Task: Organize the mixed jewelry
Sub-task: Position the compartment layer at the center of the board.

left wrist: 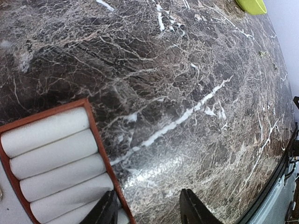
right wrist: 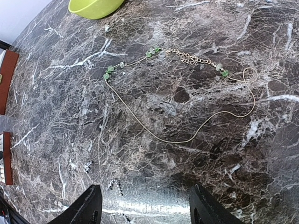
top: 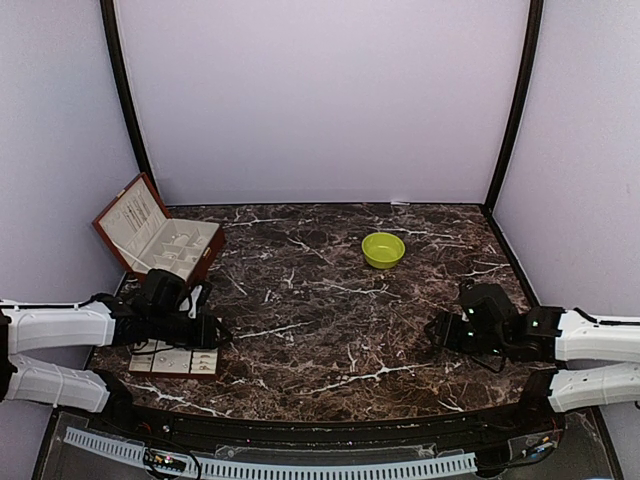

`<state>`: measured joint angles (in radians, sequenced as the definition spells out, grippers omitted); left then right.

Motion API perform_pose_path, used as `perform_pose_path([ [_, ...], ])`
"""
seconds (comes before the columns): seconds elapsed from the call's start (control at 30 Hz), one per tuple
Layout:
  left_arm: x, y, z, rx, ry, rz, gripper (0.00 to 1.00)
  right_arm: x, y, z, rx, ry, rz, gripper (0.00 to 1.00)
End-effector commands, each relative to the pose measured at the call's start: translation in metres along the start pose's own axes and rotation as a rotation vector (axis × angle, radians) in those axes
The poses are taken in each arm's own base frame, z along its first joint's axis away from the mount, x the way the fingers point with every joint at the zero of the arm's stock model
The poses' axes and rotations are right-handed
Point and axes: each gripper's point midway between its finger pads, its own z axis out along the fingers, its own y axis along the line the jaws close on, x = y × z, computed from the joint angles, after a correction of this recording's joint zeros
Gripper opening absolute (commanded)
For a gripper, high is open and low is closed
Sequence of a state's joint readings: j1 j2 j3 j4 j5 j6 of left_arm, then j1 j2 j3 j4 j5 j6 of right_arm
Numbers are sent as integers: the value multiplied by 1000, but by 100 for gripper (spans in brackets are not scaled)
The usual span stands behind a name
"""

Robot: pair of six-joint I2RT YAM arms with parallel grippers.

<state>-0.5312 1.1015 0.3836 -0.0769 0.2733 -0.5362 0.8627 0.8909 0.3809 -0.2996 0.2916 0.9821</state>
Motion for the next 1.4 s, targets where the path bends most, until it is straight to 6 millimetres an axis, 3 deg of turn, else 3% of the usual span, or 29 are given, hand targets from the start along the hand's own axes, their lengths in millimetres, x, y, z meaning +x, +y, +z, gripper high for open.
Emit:
perform_pose_path([
  [0.0, 11, 0, 5, 21, 37, -2, 47, -4, -1, 2, 9, -18, 13, 65],
  [0.27, 13, -12, 11, 90, 68, 1, 47, -4, 0, 3, 7, -17, 12, 65],
  [0.43, 3, -29, 12, 163, 46, 24, 47, -3, -1, 3, 9, -15, 9, 65],
  [0.8, 1, -62, 28, 231, 60, 84, 46, -5, 1, 4, 11, -18, 6, 65],
  [1.07, 2, -108, 51, 275, 85, 157, 46, -4, -2, 4, 14, -20, 11, 65],
  [1.37, 17, -159, 91, 332, 157, 213, 46, -5, -3, 2, 15, -24, 14, 65],
])
